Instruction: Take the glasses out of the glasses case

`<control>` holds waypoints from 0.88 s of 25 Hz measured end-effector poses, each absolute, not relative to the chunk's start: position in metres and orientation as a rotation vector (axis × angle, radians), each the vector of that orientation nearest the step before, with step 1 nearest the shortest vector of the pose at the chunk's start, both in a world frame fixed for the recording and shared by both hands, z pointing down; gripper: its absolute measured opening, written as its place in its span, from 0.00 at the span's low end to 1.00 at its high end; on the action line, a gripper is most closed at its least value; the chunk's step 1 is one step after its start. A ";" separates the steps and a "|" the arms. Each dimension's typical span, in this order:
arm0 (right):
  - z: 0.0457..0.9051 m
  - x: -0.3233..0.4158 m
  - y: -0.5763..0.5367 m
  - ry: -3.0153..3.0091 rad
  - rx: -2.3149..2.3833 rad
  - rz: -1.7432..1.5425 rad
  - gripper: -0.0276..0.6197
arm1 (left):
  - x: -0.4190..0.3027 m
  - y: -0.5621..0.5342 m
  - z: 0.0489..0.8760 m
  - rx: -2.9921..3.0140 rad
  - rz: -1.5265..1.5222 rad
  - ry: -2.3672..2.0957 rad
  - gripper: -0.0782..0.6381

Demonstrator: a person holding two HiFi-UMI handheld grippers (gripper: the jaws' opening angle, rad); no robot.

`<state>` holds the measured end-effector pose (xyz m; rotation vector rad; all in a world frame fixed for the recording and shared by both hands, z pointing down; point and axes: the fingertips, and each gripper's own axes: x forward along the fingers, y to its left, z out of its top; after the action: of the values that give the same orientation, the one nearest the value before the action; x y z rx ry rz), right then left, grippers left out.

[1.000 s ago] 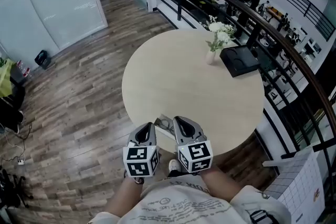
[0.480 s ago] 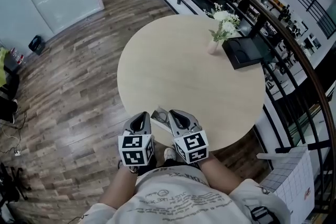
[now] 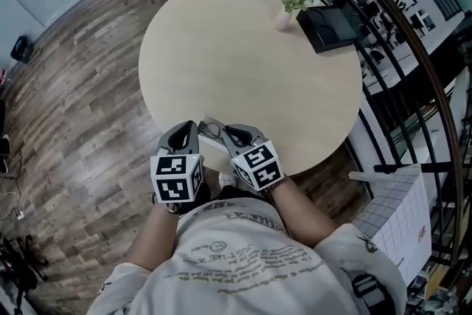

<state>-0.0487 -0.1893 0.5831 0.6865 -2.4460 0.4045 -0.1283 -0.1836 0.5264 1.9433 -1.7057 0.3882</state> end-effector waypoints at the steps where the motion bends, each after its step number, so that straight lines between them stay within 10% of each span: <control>1: 0.590 -0.049 -0.189 -2.427 0.664 0.405 0.07 | -0.128 -0.184 0.530 1.941 0.393 -1.699 0.13; 6: 0.627 -0.054 -0.177 -2.326 0.509 0.394 0.20 | -0.127 -0.177 0.545 1.922 0.412 -1.672 0.13; 22: 0.713 -0.050 -0.176 -1.978 0.324 0.062 0.17 | -0.157 -0.154 0.569 1.828 0.413 -1.709 0.13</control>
<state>-0.0498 -0.1763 0.7127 0.3243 -1.9777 0.0618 -0.1571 -0.1537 0.5687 1.8278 -1.7088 0.4132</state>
